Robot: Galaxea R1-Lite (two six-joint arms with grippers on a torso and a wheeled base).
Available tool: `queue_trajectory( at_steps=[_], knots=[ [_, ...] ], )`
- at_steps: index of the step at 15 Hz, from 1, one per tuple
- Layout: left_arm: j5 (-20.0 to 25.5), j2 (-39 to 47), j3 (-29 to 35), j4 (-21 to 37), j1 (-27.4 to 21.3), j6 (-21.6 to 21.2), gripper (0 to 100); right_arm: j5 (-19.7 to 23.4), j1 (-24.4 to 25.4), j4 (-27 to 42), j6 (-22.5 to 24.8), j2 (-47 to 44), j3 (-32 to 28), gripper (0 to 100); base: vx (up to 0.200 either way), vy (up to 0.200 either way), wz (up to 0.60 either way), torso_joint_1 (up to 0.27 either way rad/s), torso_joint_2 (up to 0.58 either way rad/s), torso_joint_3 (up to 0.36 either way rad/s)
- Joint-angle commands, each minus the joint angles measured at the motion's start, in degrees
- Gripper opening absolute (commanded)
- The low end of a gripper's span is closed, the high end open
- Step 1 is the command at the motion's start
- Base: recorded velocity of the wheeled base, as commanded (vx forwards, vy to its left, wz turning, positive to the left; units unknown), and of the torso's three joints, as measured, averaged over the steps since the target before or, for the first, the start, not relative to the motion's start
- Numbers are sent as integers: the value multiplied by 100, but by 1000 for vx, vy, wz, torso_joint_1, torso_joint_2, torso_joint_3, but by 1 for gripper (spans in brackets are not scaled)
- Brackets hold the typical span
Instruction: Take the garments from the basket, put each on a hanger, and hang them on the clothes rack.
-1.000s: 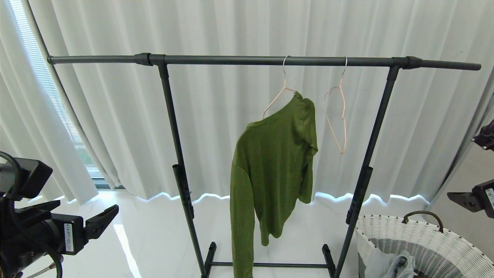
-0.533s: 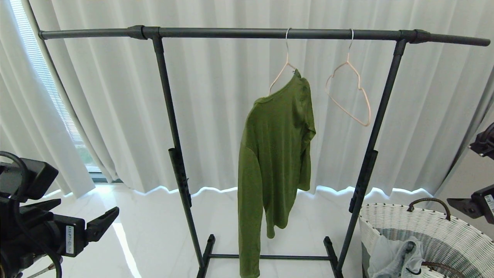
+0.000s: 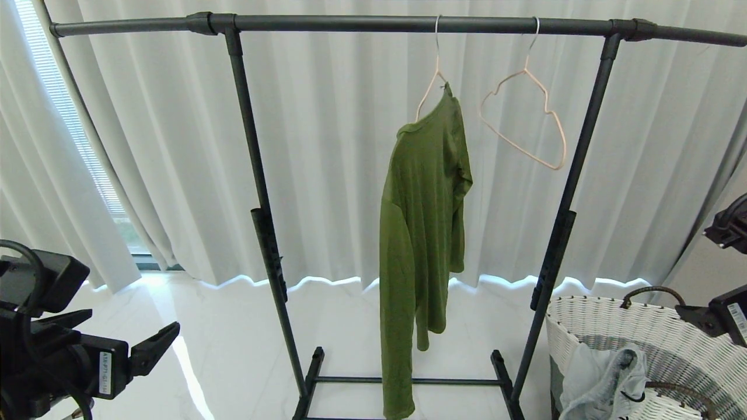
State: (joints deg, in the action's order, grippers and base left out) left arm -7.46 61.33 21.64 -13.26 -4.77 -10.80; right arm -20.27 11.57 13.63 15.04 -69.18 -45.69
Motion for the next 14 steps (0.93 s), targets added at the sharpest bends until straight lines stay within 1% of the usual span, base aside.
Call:
queue_trajectory(
  at_steps=[1, 3, 5, 9, 12, 14],
  knots=[
    [-1, -7, -2, -1, -7, -27, 100, -3, 3, -62, 60, 1, 122, 100, 0, 0, 0, 0, 0, 0],
    [-1, -25, -11, -1, -7, -62, 100, -3, 3, -71, 166, -8, 148, 100, 0, 0, 0, 0, 0, 0],
    [-1, -51, -11, -1, -16, -62, 100, -3, 3, -71, 183, -25, 157, 100, 0, -200, 0, 2, 5, 2],
    [-1, -113, -46, -1, -218, -62, 100, -3, -6, -71, 183, -34, 157, 100, 0, -200, 0, 4, 2, 7],
    [-1, -113, -54, -1, -218, -62, 100, -3, -6, -71, 174, -34, 157, 100, 0, -200, 0, -2, 2, 6],
    [-1, -113, -63, -1, -218, -54, 100, -3, -6, -71, 174, -43, 157, 100, 0, 0, 0, 0, 0, 0]
  ],
)
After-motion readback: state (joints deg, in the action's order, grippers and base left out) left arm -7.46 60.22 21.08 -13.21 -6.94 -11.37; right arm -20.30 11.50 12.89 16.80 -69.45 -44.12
